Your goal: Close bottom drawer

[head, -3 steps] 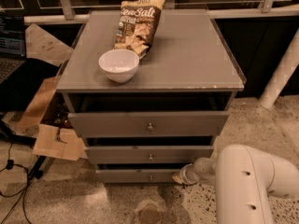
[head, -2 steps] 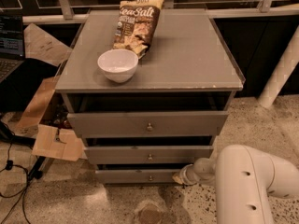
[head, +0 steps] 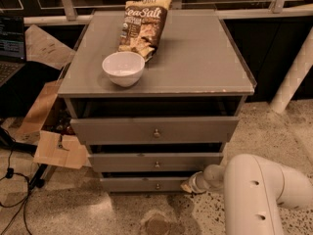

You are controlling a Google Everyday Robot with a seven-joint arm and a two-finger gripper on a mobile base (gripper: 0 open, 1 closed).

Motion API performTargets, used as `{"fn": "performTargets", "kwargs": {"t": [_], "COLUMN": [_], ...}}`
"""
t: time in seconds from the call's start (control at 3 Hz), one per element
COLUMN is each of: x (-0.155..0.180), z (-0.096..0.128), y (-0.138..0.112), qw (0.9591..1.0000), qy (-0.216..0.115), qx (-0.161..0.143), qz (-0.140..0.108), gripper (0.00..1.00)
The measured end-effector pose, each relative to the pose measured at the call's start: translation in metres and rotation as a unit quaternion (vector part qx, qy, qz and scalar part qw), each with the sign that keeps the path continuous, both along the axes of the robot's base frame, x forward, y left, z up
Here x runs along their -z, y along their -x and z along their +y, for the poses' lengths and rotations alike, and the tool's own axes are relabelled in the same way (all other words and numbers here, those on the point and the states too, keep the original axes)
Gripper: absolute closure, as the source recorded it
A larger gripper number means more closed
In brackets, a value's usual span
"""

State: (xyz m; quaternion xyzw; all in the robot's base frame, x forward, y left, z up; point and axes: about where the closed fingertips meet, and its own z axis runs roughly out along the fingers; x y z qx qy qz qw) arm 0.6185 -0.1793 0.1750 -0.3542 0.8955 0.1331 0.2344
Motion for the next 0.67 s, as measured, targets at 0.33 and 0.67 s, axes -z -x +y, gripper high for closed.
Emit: {"fn": "performTargets", "kwargs": {"t": [0.33,0.67], "x": [0.003,0.006], "z": [-0.006,-0.013], "y": [0.020,0.050], "qw": [0.9997,0.9983], "qy": [-0.021,-0.042], "qx": [0.014,0.035], "qz": [0.007,0.018], "gripper": [0.12,0.00]}}
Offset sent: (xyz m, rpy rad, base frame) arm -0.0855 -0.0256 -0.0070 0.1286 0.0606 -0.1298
